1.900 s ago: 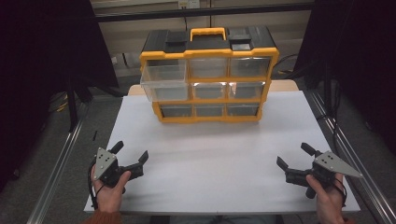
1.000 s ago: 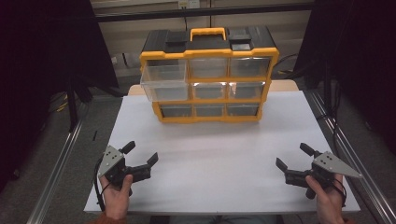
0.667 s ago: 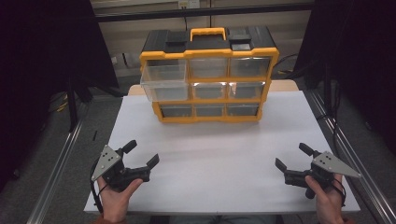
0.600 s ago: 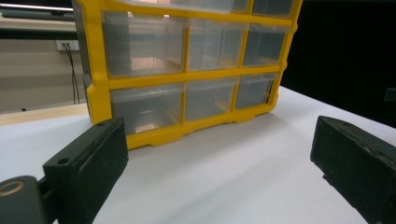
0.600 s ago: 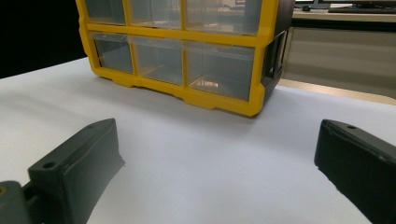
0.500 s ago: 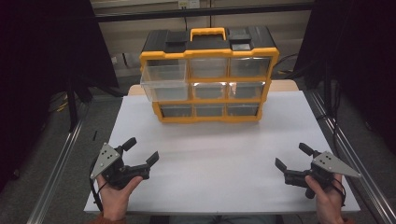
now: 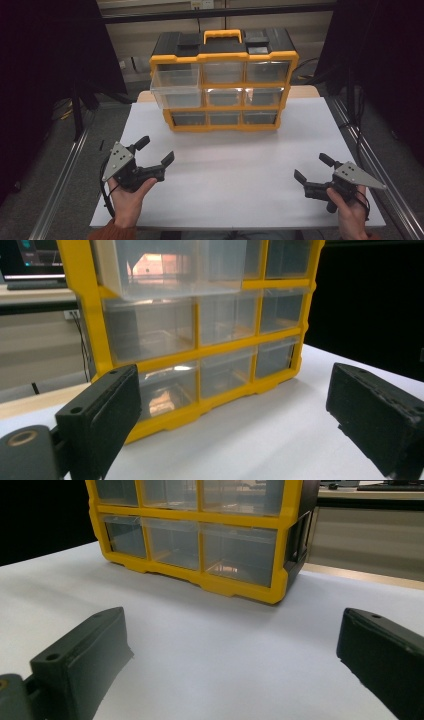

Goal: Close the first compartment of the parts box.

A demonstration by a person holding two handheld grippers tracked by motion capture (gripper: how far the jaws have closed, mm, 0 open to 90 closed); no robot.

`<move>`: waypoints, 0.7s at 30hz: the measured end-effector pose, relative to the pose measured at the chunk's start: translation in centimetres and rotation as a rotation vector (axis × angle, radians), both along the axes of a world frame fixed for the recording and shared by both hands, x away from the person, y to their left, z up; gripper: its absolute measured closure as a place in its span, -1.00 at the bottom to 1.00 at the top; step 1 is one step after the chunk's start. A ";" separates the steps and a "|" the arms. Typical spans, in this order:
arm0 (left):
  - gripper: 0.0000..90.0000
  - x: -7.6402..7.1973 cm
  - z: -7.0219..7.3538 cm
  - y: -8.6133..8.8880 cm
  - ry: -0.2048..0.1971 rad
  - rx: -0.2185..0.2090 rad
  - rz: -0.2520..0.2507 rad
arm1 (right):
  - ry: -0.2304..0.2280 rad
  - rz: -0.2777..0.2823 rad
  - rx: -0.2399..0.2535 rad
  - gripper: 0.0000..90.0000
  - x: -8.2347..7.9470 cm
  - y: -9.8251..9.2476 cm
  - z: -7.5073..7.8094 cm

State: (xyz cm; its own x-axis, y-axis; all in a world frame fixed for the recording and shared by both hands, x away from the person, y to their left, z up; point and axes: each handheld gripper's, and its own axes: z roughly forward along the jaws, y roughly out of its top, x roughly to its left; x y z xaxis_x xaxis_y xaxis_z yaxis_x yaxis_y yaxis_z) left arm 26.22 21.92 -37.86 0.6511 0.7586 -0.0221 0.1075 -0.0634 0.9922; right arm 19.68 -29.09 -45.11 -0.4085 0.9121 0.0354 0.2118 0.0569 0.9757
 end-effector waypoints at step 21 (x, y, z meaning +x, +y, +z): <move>-0.13 1.4 0.5 -1.2 0.017 0.015 -0.051 | 0.004 0.013 0.003 -1.00 0.0 0.0 0.0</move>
State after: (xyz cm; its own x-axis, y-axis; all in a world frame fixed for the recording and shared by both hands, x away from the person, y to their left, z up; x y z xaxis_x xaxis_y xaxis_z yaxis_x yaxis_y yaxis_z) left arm 27.62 20.74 -37.36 0.6885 0.7249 -0.0221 0.1203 -0.0841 0.9892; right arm 19.68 -29.05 -45.13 -0.4202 0.9066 0.0397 0.2153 0.0571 0.9749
